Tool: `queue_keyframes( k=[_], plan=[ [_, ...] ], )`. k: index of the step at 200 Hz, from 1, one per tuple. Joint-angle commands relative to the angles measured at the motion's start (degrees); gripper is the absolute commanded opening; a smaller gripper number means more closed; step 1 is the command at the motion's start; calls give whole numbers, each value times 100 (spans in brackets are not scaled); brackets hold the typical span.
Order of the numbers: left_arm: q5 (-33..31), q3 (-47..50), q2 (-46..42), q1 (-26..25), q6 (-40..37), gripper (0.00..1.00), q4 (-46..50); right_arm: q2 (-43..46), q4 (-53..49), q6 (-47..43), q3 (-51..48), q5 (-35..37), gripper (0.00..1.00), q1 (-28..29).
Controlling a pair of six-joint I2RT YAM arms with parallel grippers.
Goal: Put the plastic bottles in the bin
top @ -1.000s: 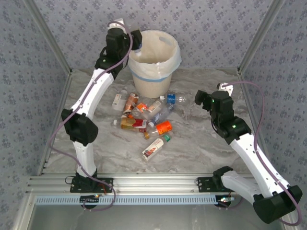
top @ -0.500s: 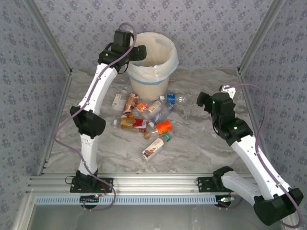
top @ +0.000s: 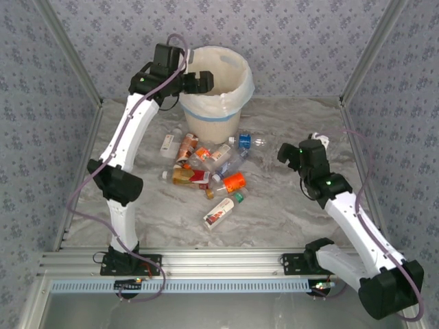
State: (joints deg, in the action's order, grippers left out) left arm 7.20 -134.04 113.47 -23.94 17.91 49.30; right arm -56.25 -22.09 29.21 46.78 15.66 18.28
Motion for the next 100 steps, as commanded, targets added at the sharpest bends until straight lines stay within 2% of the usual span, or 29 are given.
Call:
queue_keyframes(
  k=[1, 26, 56, 80, 100],
  plan=[
    [488, 608, -785, -49, 119, 99, -457, -273, 206, -1152, 92, -787, 100, -94],
    [479, 1490, -1392, -79, 229, 100, -1249, -723, 322, -1949, 269, -1240, 100, -170],
    [351, 1793, -1664, -102, 510, 99, -1611, -1347, 562, -3208, 490, -1991, 100, -423],
    [-52, 2194, -1962, -95, 883, 99, -2000, -2249, -142, -4222, 1245, -2442, 100, -602],
    [-312, 3098, -2447, -93, 1152, 100, -2582, -2986, -785, -5182, 1887, -2784, 100, -749]
  ],
)
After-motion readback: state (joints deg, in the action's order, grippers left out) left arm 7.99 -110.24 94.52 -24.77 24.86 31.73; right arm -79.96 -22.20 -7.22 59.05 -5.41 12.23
